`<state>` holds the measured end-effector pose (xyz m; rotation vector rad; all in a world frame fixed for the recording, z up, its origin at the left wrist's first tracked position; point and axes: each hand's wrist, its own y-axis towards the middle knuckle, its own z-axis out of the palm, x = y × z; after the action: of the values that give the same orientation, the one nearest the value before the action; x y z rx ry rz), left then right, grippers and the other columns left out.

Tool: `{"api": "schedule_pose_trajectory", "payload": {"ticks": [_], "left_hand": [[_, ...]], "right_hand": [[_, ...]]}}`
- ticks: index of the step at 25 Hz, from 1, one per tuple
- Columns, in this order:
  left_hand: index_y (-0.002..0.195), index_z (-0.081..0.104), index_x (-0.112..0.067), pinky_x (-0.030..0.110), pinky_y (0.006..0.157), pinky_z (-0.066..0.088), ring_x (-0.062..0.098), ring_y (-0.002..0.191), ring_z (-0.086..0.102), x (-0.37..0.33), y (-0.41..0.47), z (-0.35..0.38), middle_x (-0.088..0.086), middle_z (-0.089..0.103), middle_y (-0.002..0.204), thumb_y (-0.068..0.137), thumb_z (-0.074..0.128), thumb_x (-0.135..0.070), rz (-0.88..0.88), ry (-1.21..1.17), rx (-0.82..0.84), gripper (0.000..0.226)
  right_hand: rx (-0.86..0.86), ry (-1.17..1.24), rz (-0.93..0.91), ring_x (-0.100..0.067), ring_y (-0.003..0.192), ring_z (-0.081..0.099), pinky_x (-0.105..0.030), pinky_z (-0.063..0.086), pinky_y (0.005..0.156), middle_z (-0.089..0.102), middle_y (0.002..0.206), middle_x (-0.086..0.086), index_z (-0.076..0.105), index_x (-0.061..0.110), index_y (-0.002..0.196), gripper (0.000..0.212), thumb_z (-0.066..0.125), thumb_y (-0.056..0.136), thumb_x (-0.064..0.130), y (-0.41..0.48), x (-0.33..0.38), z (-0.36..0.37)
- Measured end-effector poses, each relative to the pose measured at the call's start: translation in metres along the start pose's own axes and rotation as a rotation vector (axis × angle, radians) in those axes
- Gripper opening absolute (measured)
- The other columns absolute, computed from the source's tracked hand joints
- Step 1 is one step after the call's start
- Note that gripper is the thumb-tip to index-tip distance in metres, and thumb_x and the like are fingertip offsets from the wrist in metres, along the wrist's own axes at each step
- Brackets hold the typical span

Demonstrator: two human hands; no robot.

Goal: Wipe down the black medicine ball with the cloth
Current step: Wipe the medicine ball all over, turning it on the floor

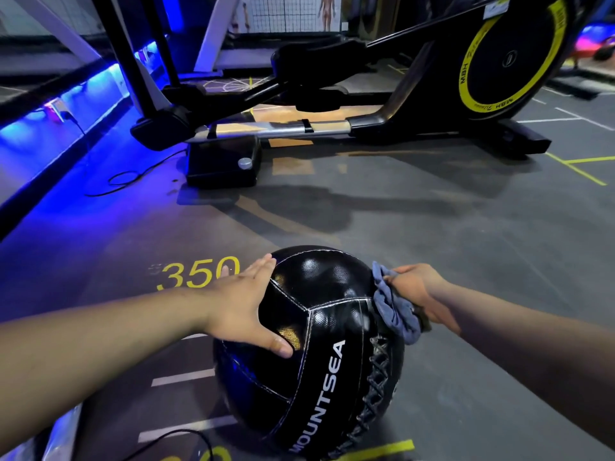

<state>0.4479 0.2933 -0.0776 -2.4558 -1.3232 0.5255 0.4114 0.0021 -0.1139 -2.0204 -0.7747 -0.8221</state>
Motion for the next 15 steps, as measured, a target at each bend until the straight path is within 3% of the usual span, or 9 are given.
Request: {"api": "schedule_pose_trajectory", "payload": {"ticks": [1, 3, 4, 6, 8, 10, 11, 13, 15], "left_hand": [[0.152, -0.021, -0.018, 0.048, 0.122, -0.006, 0.014, 0.150, -0.010, 0.001, -0.001, 0.000, -0.007, -0.023, 0.161, 0.041, 0.062, -0.092, -0.002, -0.012, -0.003, 0.157], [0.152, -0.020, -0.018, 0.046, 0.121, -0.007, 0.015, 0.150, -0.009, 0.001, -0.002, -0.002, -0.007, -0.022, 0.161, 0.044, 0.066, -0.088, -0.012, -0.033, -0.005, 0.155], [0.152, -0.020, -0.019, 0.045, 0.121, -0.007, 0.016, 0.150, -0.009, 0.000, -0.003, -0.003, -0.007, -0.021, 0.161, 0.046, 0.068, -0.086, -0.019, -0.036, -0.004, 0.153], [0.152, -0.021, -0.020, 0.043, 0.121, -0.006, 0.019, 0.150, -0.007, -0.001, -0.007, -0.005, -0.007, -0.020, 0.162, 0.049, 0.071, -0.080, -0.034, -0.042, -0.008, 0.151], [0.152, -0.022, -0.021, 0.039, 0.120, -0.001, 0.021, 0.150, -0.006, -0.001, -0.011, -0.006, -0.009, -0.019, 0.162, 0.051, 0.073, -0.077, -0.042, -0.055, -0.008, 0.149], [0.151, -0.024, -0.022, 0.034, 0.119, 0.002, 0.022, 0.150, -0.007, 0.001, -0.012, -0.006, -0.009, -0.020, 0.161, 0.053, 0.074, -0.076, -0.028, -0.067, -0.007, 0.149], [0.151, -0.025, -0.022, 0.032, 0.118, 0.000, 0.019, 0.148, -0.011, 0.002, -0.012, -0.004, -0.009, -0.021, 0.161, 0.054, 0.075, -0.075, -0.016, -0.075, -0.007, 0.148], [0.150, -0.026, -0.021, 0.027, 0.114, -0.006, 0.007, 0.135, -0.021, 0.002, -0.013, -0.002, -0.010, -0.025, 0.159, 0.057, 0.075, -0.073, 0.013, -0.088, -0.006, 0.147], [0.150, -0.027, -0.020, 0.023, 0.108, -0.010, 0.004, 0.124, -0.023, 0.003, -0.013, 0.000, -0.015, -0.031, 0.152, 0.057, 0.075, -0.074, 0.034, -0.075, -0.011, 0.148]], "right_hand": [[0.019, -0.015, -0.005, -0.003, 0.037, 0.053, -0.011, 0.039, 0.041, 0.057, 0.046, 0.007, 0.072, 0.006, 0.094, 0.025, 0.056, 0.096, 0.025, -0.002, 0.000, 0.000], [0.045, -0.097, 0.051, -0.008, 0.073, 0.067, -0.013, 0.040, 0.055, 0.056, 0.065, 0.008, 0.065, 0.011, 0.096, 0.032, 0.038, 0.103, 0.025, -0.003, -0.002, 0.003], [0.019, -0.169, 0.071, -0.012, 0.086, 0.064, -0.014, 0.039, 0.058, 0.052, 0.071, 0.008, 0.062, 0.013, 0.096, 0.031, 0.034, 0.103, 0.023, 0.001, -0.009, 0.002], [-0.012, -0.052, 0.148, -0.016, 0.073, 0.058, -0.016, 0.040, 0.052, 0.056, 0.073, 0.002, 0.063, 0.010, 0.097, 0.017, 0.049, 0.097, 0.020, 0.008, -0.022, 0.005], [-0.058, 0.001, 0.183, -0.016, 0.054, 0.056, -0.024, 0.043, 0.049, 0.063, 0.065, -0.004, 0.068, 0.004, 0.082, 0.017, 0.063, 0.089, 0.019, 0.007, -0.025, 0.003], [-0.031, 0.048, 0.102, -0.011, 0.041, 0.055, -0.026, 0.047, 0.047, 0.063, 0.050, -0.003, 0.070, 0.003, 0.073, 0.021, 0.064, 0.088, 0.017, 0.006, -0.023, 0.006], [-0.023, 0.057, 0.035, -0.011, 0.043, 0.059, -0.028, 0.053, 0.049, 0.067, 0.052, -0.003, 0.072, 0.004, 0.075, 0.020, 0.064, 0.088, 0.017, 0.005, -0.017, 0.008], [0.008, 0.092, -0.125, -0.014, 0.068, 0.071, -0.036, 0.061, 0.073, 0.076, 0.076, -0.002, 0.077, 0.013, 0.088, 0.012, 0.065, 0.086, 0.013, -0.003, 0.000, 0.014], [0.043, -0.061, -0.399, -0.011, 0.091, 0.070, -0.032, 0.055, 0.091, 0.076, 0.096, 0.006, 0.075, 0.021, 0.105, 0.025, 0.064, 0.085, 0.012, -0.018, 0.016, 0.019]]}}
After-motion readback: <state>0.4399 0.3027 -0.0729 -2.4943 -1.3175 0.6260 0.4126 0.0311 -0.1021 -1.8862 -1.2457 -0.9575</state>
